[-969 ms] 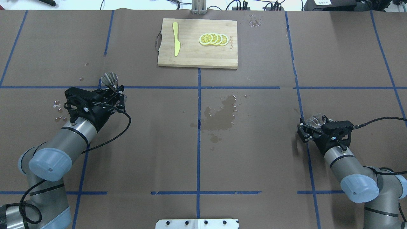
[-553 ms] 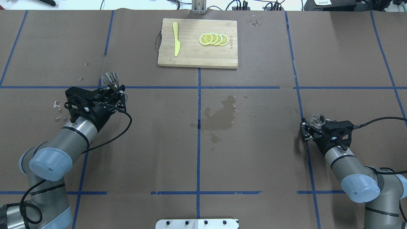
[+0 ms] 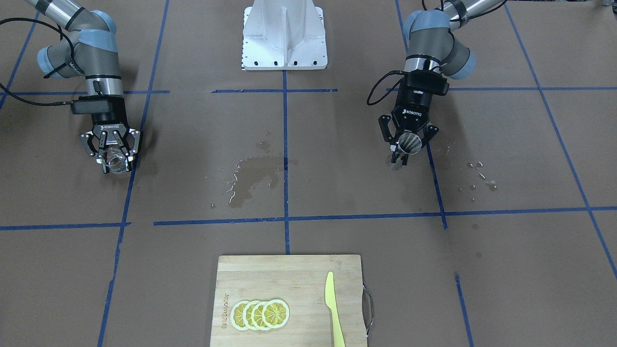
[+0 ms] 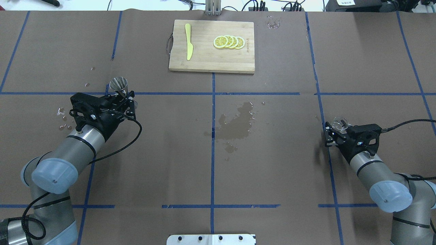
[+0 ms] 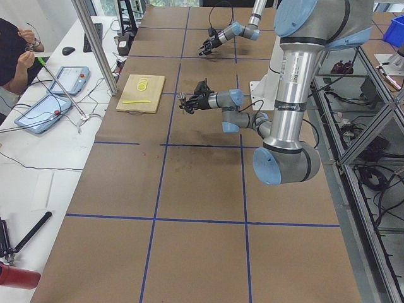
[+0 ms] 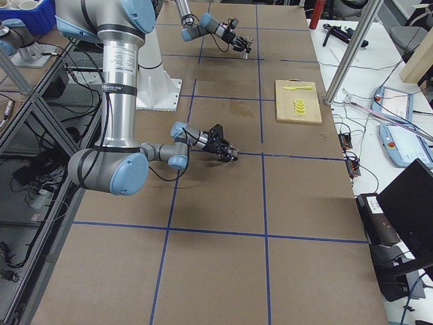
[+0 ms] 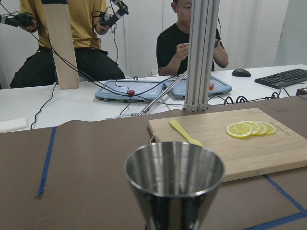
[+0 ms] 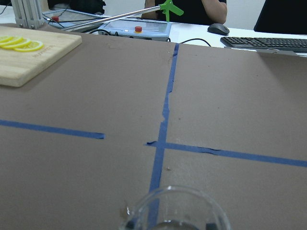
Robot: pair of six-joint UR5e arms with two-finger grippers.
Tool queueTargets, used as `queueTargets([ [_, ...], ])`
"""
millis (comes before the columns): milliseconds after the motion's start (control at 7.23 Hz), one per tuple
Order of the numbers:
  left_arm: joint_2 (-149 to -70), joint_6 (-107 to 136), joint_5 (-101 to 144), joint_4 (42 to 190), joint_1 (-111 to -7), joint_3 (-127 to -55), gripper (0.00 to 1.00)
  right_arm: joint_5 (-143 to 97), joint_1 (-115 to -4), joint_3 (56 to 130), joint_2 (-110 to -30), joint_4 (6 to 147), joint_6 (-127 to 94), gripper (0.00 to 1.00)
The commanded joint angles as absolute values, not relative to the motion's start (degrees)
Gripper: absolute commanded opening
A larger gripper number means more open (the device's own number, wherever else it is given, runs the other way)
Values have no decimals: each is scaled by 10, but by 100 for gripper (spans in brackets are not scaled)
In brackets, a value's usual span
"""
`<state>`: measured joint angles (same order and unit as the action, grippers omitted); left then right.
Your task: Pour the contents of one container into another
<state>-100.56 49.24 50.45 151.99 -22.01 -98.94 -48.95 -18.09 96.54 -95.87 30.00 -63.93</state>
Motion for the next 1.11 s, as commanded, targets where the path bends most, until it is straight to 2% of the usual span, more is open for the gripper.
queueTargets([
  [0, -1012, 493, 504, 1520, -218, -991, 0, -515, -199, 1008, -961, 300, -635, 0],
  [415, -1107, 435, 570, 1517, -197, -984, 0, -544, -212, 1060, -924, 310, -535, 0],
  [830, -1157, 420, 615, 1520, -185, -953, 0, -548, -215, 1117, -909, 355, -435, 0],
  [969, -1164, 418, 647, 1521, -178, -947, 0, -567, -217, 1120, -879, 359, -420, 0],
])
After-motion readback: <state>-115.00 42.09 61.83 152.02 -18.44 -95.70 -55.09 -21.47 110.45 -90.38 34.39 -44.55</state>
